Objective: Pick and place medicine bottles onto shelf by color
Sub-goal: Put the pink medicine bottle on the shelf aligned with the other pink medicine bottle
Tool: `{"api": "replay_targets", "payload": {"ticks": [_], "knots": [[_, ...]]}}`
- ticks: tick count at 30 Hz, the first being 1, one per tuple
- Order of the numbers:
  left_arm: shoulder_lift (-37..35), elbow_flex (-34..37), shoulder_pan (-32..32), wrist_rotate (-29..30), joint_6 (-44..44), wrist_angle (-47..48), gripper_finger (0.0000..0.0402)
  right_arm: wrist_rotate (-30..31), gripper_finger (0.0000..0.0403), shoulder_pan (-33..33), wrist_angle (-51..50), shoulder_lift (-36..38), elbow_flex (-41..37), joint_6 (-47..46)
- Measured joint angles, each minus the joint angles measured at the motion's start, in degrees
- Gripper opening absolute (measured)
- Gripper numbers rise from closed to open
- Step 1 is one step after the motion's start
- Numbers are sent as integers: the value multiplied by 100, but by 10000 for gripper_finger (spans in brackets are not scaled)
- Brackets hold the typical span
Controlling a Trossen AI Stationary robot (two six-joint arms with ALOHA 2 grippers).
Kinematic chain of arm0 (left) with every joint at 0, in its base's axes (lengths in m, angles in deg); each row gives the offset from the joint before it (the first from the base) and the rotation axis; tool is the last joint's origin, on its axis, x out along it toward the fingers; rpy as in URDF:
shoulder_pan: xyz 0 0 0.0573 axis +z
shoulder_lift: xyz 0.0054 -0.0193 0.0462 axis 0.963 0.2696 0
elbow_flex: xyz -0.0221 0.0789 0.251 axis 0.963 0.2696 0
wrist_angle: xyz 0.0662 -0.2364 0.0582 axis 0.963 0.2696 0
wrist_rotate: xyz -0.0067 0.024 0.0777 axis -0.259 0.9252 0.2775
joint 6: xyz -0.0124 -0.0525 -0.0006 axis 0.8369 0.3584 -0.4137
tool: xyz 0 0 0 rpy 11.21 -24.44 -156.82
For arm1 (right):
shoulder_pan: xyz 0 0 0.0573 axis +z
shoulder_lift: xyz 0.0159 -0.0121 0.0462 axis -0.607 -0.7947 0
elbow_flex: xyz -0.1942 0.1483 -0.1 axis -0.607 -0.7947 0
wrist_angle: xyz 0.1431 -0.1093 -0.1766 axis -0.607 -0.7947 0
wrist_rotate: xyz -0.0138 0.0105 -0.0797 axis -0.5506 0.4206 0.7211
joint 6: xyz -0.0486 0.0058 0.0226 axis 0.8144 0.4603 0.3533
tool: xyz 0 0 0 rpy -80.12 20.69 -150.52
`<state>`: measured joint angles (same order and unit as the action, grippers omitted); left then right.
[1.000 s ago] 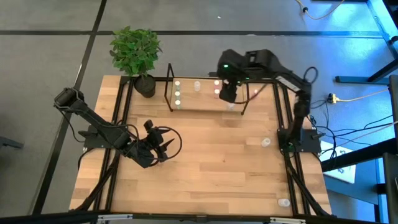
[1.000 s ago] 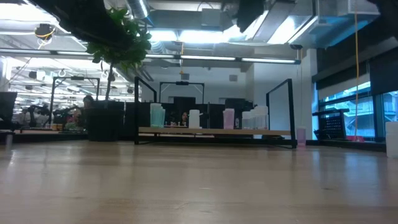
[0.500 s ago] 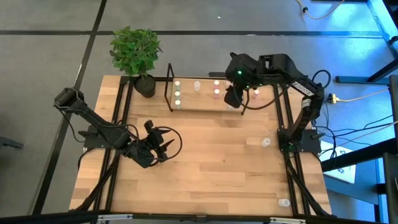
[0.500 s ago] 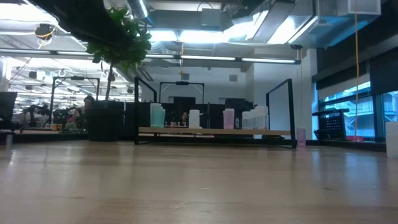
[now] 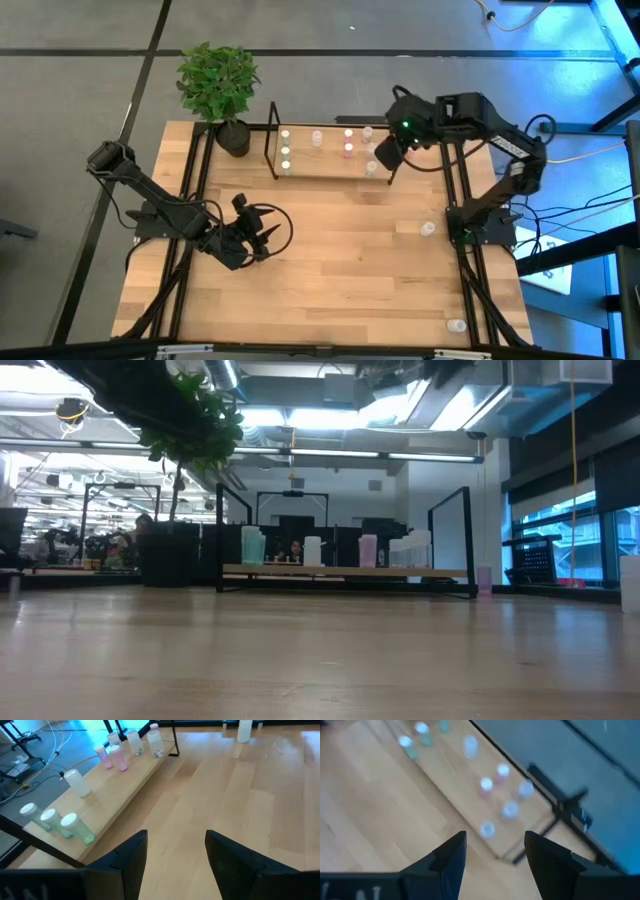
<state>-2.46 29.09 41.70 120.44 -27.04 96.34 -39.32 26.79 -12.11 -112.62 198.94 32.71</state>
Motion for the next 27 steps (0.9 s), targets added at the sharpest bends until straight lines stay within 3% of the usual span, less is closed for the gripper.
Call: {"api": "replay_targets", "payload": {"ticks": [8,15,23,27], "knots": [[2,0,0,-147,-4,2,194,750,202,-107,-6,1019,-1660,-1740],[2,0,0,-147,-7,2,194,1297,202,-830,0,1632,-2519,-3103],[2,0,2,-143,-7,2,194,765,202,-1802,351,1470,-3534,-3193],[2,0,2,-143,-7,2,194,268,202,-2251,945,1361,-4026,-2594]]}}
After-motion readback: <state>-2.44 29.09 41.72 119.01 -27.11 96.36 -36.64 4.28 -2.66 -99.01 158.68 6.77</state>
